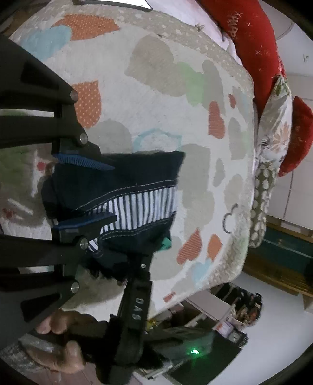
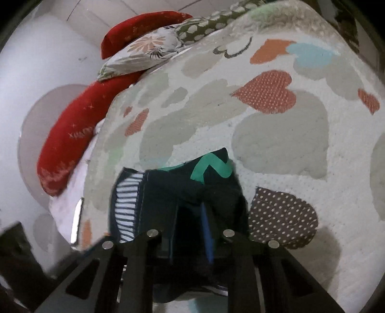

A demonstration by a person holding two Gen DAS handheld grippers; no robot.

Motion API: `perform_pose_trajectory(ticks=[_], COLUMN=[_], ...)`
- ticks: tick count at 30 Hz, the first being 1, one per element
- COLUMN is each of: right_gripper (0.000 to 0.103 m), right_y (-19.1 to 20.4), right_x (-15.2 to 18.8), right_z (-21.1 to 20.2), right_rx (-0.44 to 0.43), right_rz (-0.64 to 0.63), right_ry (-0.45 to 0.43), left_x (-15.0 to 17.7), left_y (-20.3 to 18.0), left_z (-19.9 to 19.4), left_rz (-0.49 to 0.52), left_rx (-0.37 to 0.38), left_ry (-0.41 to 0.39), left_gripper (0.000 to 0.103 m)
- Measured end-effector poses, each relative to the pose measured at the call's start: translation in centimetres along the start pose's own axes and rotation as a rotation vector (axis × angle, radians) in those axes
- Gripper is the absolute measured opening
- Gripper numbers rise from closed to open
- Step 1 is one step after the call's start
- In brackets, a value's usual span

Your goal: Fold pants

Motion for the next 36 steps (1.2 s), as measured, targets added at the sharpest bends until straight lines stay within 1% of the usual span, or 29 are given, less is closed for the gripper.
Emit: perform_pose_trajectory(ticks=[1, 3, 6, 8, 10, 12, 14, 15, 17, 20, 21, 22, 23, 24, 25, 26, 28, 33, 35, 36], right_gripper=[0.019, 0.021, 0.024, 0.032, 0.052, 0.063, 0.066, 0.068, 0.071, 0.071, 0.071, 0.066, 0.057, 0.047, 0.041, 0.038, 0.033, 0.032, 0.032, 0.032], right_y=[0.4, 0.9, 1.1, 0.8, 0.2, -0.3, -0.7, -0.8, -1.2, -1.8, -1.9, -2.0, -2.1, -2.2, -2.2, -2.0, -1.5, -0.2, 0.4, 0.6], right_x=[-0.2, -0.7, -1.2, -1.2, -1.0, -0.6, -0.4, -0.4, -0.4, -0.6, -0.6, -0.6, -0.6, -0.7, -1.0, -1.2, -1.8, -4.3, -5.6, -6.0], right_z=[-0.3, -1.3, -3.0, -3.9, -4.2, -4.2, -3.8, -3.4, -2.3, -0.2, 0.4, 1.2, 1.6, 1.9, 1.9, 1.7, 1.3, 0.7, 0.9, 1.1], right_rx=[0.007, 0.026, 0.071, 0.081, 0.068, 0.054, 0.036, 0.023, 0.006, -0.002, -0.013, -0.042, -0.070, -0.085, -0.106, -0.124, -0.136, -0.143, -0.122, -0.111], right_rz=[-0.011, -0.035, -0.073, -0.076, -0.076, -0.073, -0.060, -0.054, -0.043, -0.022, -0.016, -0.005, 0.013, 0.032, 0.048, 0.048, 0.033, 0.021, -0.003, -0.012], right_ry=[-0.007, -0.034, -0.087, -0.111, -0.119, -0.118, -0.109, -0.104, -0.089, -0.054, -0.044, -0.023, -0.008, 0.000, 0.005, 0.007, 0.005, -0.032, -0.046, -0.048], left_x=[-0.4, -1.2, -2.2, -2.5, -2.6, -2.5, -2.5, -2.5, -2.8, -2.8, -2.7, -2.7, -2.7, -2.8, -3.2, -3.4, -4.3, -7.4, -8.6, -9.3], left_y=[0.2, 1.3, 3.8, 5.2, 6.0, 6.5, 6.3, 5.9, 4.9, 3.9, 3.6, 3.5, 3.2, 2.8, 2.5, 2.3, 1.9, 2.0, 2.2, 2.4], left_z=[-0.4, -1.3, -1.7, -1.3, -0.8, 0.2, 1.4, 2.2, 3.9, 6.1, 6.9, 7.3, 7.6, 7.6, 7.2, 6.9, 6.5, 6.3, 6.6, 6.9], left_rz=[-0.007, -0.044, -0.120, -0.168, -0.207, -0.246, -0.259, -0.254, -0.227, -0.218, -0.232, -0.243, -0.250, -0.246, -0.231, -0.220, -0.198, -0.193, -0.179, -0.167], left_rx=[0.004, 0.003, -0.021, -0.027, -0.016, 0.015, 0.063, 0.098, 0.152, 0.197, 0.217, 0.232, 0.262, 0.284, 0.275, 0.271, 0.261, 0.236, 0.204, 0.174], left_ry=[-0.013, -0.044, -0.062, -0.047, -0.030, -0.001, 0.030, 0.047, 0.081, 0.132, 0.156, 0.169, 0.182, 0.190, 0.175, 0.166, 0.143, 0.099, 0.086, 0.076], left_gripper=[0.036, 0.045, 0.048, 0.050, 0.058, 0.067, 0.070, 0.075, 0.080, 0.080, 0.076, 0.068, 0.047, 0.039, 0.039, 0.037, 0.036, 0.036, 0.036, 0.038])
Point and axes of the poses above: each gripper's, at about its wrist camera, not at the fingertips, and z roughly the way its jaws point, y to its left, x to its underside, the point moved 5 cm from there along z, roughly the way its jaws point, and after that the axes turned 3 degrees about -z, right-handed, at the moved point
